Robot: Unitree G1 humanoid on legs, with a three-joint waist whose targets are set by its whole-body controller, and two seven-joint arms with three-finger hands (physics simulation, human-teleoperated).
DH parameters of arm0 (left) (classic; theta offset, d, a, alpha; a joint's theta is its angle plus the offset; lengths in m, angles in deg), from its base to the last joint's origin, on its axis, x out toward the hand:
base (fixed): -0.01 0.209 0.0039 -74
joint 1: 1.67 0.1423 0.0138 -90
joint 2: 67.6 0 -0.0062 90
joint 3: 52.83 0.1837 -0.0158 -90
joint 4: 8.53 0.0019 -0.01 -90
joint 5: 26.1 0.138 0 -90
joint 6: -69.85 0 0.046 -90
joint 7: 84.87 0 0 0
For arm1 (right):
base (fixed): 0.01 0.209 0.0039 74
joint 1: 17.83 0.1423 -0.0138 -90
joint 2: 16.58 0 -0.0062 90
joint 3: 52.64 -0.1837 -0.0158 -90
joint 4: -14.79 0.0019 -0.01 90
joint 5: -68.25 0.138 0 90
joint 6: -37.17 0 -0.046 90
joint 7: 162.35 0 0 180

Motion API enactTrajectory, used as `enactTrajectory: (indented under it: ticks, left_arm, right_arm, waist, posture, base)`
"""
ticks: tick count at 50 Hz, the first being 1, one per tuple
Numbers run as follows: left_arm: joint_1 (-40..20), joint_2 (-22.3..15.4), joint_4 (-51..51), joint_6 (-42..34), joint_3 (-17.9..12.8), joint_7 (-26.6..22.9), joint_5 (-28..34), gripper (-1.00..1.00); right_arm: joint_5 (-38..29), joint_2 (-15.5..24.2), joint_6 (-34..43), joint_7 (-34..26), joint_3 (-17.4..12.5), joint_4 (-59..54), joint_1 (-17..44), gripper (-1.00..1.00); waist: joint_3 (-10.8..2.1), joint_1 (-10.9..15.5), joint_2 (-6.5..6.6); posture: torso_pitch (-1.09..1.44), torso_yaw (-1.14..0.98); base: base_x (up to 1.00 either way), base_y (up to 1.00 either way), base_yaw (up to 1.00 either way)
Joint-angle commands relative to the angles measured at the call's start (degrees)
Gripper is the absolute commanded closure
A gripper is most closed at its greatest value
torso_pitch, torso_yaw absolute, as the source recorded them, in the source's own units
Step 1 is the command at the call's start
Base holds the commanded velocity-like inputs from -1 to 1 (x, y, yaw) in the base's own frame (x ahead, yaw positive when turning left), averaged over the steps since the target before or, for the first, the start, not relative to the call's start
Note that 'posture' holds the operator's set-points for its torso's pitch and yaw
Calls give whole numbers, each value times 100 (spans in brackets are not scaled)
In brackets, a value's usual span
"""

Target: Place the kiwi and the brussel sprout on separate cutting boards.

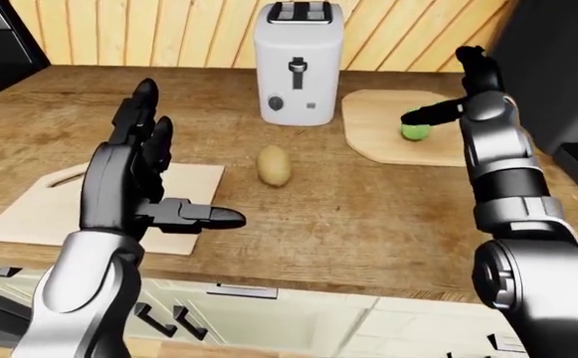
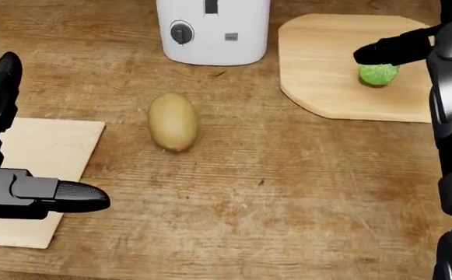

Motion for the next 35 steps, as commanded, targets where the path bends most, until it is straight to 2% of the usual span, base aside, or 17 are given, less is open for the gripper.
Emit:
enactTrajectory:
  ticks: [1, 3, 7, 10, 13, 17, 19, 24, 35]
  left_arm:
    - [-194, -67, -127, 102, -6, 32, 20, -100]
    - [-406, -121, -125, -68, 39, 55, 22, -100]
    - [-821, -211, -2, -286, 238, 103, 91, -100]
    - [-1080, -234, 107, -401, 396, 103, 188, -100]
    - [-1356, -260, 259, -591, 676, 74, 347, -100]
    - [-1599, -274, 589, -554, 1018, -54, 763, -100]
    - [-1743, -364, 770, -582, 1231, -192, 1045, -100]
    - [-1933, -311, 1191, -610, 1718, -647, 1864, -100]
    - [-1942, 216, 1590, -504, 2174, -1915, 3539, -100]
  right_arm:
    - [-67, 75, 223, -247, -14, 799, 102, -82]
    - [-103, 57, 615, -601, -16, 1569, -88, -100]
    - [-258, -21, 1386, -1263, -22, 3067, -390, -100]
    - [-292, -115, 1665, -1483, -78, 3598, -455, -100]
    - [-323, -138, 1841, -1640, -75, 3983, -493, -100]
    - [-359, -172, 1881, -1718, -74, 4122, -475, -100]
    - [-358, -185, 1857, -1709, -78, 4106, -468, -100]
    - [-395, -223, 1892, -1739, -56, 4200, -495, -100]
    - [-435, -246, 1923, -1768, -72, 4374, -560, -100]
  waist:
    - [-152, 4, -23]
    - [-144, 9, -27]
    - [-119, 17, -40]
    - [-105, 10, -36]
    - [-102, 2, -37]
    - [-101, -2, -42]
    - [-104, -9, -40]
    - [-102, -13, -49]
    - [-96, 0, -106]
  posture:
    - [0, 0]
    - [0, 0]
    - [0, 0]
    - [0, 0]
    - [0, 0]
    - [0, 0]
    - [0, 0]
    - [0, 0]
    - [0, 0]
  base:
    - [0, 0, 0]
    - [0, 0, 0]
    - [0, 0, 0]
    - [0, 0, 0]
    - [0, 0, 0]
    - [0, 0, 0]
    - [0, 0, 0]
    - [0, 0, 0]
    - [0, 0, 0]
